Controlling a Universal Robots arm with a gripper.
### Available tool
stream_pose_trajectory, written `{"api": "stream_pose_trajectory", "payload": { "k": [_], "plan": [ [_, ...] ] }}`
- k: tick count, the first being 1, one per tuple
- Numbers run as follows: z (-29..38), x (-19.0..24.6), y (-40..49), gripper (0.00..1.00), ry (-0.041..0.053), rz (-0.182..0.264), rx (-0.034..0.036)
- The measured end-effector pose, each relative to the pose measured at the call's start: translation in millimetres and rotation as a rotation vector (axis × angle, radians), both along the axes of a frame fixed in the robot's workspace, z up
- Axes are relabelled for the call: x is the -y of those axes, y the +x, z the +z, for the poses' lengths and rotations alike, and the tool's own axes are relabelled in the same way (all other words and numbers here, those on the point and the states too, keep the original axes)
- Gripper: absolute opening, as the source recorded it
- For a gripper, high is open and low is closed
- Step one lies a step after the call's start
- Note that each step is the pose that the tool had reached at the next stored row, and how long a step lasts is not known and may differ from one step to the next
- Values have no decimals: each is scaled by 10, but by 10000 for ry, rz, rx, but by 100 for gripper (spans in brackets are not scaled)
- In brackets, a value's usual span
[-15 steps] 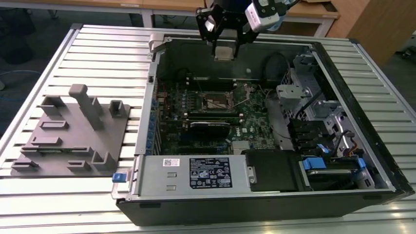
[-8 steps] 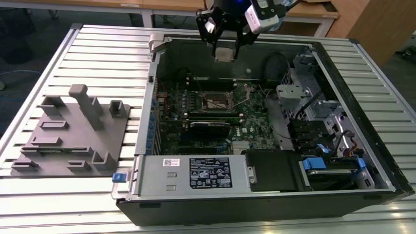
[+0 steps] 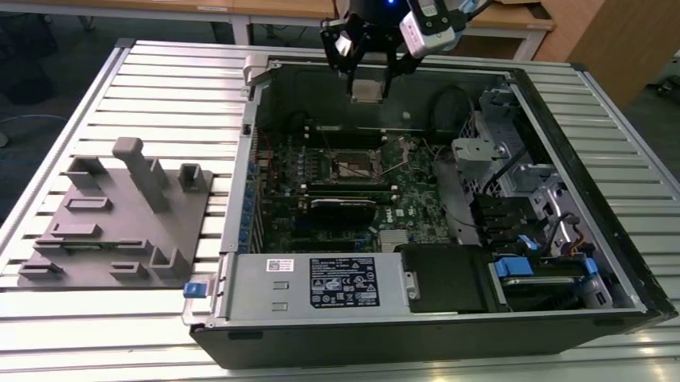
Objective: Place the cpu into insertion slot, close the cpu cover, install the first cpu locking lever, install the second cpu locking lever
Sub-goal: 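Place the cpu into insertion slot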
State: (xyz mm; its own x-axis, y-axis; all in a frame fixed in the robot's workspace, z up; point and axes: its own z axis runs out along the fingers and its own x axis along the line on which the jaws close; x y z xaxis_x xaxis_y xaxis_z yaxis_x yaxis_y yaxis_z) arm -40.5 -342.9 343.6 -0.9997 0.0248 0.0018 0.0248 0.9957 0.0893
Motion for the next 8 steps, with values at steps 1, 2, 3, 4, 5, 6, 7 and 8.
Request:
{"api": "stream_pose_trajectory", "payload": {
  "k": [1, 2, 3, 4, 5, 6, 7, 8],
  "plan": [
    [-2, 0, 0, 54, -1, 0, 0],
    [-1, 0, 0, 54, -3, 0, 0],
    [-2, 0, 0, 54, -3, 0, 0],
    [-2, 0, 0, 54, -2, 0, 0],
    [-7, 0, 0, 54, 1, 0, 2],
    [-13, 0, 0, 54, 2, 0, 3],
    [-17, 0, 0, 54, 1, 0, 3],
    [-19, 0, 0, 54, -1, 0, 3]
  ]
}}
